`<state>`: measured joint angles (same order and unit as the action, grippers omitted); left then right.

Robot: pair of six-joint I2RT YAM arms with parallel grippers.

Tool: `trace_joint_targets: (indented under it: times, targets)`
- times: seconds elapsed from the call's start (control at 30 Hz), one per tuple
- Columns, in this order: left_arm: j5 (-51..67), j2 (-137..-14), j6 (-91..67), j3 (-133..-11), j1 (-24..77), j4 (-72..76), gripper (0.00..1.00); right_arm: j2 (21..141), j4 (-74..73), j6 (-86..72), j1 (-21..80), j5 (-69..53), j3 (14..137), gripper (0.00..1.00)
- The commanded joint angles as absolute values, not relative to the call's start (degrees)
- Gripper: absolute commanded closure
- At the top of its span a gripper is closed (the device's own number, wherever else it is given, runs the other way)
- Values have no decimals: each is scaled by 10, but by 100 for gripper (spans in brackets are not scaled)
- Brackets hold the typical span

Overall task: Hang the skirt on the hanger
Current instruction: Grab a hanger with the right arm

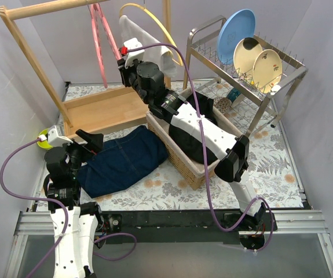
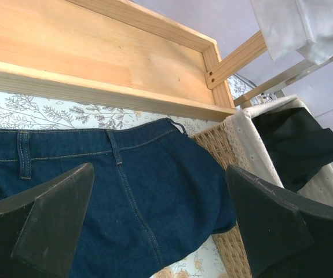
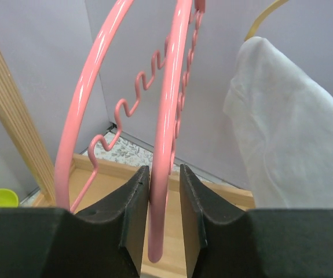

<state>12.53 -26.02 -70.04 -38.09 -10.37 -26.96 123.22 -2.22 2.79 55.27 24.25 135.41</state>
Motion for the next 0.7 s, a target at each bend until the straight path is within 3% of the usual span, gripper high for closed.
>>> trace_joint_targets:
  times: [0.0, 0.17, 0.3, 0.67]
  targets:
    - [141, -255, -701, -397, -103, -284, 2, 1247, 43, 41, 544, 246, 1373, 66]
    - [148, -256, -703, -403, -103, -293, 2, 1263, 65, 51, 543, 237, 1390, 72]
    - [148, -256, -706, -410, -102, -300, 2, 1270, 64, 51, 539, 236, 1403, 98]
    - [154, -259, -712, -422, -103, -303, 2, 1245, 33, 33, 524, 223, 1483, 99]
